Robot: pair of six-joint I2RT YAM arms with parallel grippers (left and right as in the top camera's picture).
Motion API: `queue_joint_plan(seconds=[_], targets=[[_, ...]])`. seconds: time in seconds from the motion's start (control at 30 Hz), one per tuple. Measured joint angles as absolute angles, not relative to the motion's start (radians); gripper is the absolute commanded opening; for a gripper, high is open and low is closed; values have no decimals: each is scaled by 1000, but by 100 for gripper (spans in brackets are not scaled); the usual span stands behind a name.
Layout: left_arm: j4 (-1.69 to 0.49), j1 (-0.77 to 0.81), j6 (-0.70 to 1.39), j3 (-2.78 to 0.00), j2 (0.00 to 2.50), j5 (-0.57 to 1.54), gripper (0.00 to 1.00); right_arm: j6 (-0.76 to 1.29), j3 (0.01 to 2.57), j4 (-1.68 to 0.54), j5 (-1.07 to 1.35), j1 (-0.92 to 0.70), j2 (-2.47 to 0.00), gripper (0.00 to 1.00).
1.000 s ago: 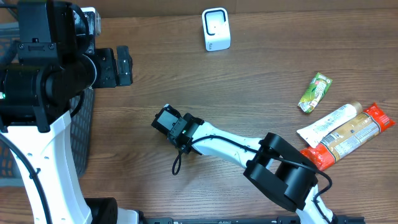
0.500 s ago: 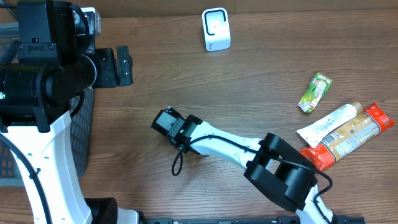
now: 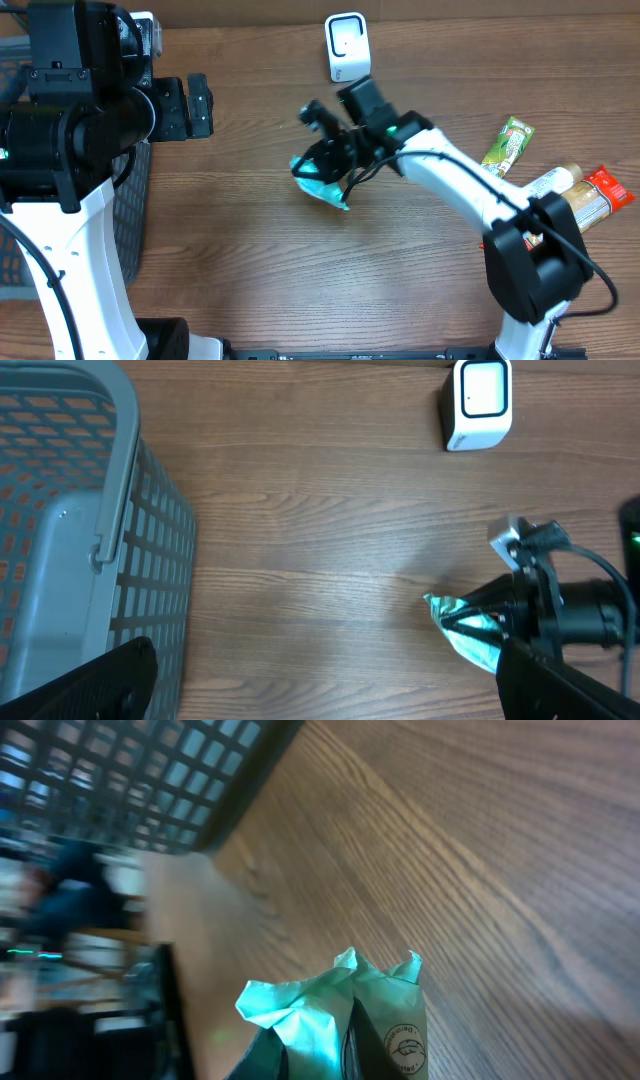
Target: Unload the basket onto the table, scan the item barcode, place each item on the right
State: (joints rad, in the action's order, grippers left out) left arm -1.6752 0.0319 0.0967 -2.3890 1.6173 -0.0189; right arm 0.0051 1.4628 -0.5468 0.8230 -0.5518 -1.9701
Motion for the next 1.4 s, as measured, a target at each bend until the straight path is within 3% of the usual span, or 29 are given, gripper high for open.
queue_joint_plan(seconds=[0.2, 0.47, 0.73, 1.13, 1.3, 1.4], targets=[[-1675, 32, 97, -2389, 1617, -19, 100, 34, 1413, -490, 968, -539, -2164, 7], [-1676, 32, 97, -2389, 1617, -19, 100, 86, 1411, -506, 829, -547, -2185, 28], [-1676, 32, 97, -2389, 1617, -19, 100, 121, 1424, -576, 669, -550, -2162, 38], [-1675, 32, 97, -2389, 1617, -19, 99, 131, 1435, -642, 557, -515, -2149, 38], [-1676, 32, 97, -2389, 1617, -19, 100, 104, 1435, -659, 593, -482, -2149, 34], [-1676, 32, 97, -2389, 1617, -19, 100, 61, 1435, -678, 685, -472, -2151, 27]])
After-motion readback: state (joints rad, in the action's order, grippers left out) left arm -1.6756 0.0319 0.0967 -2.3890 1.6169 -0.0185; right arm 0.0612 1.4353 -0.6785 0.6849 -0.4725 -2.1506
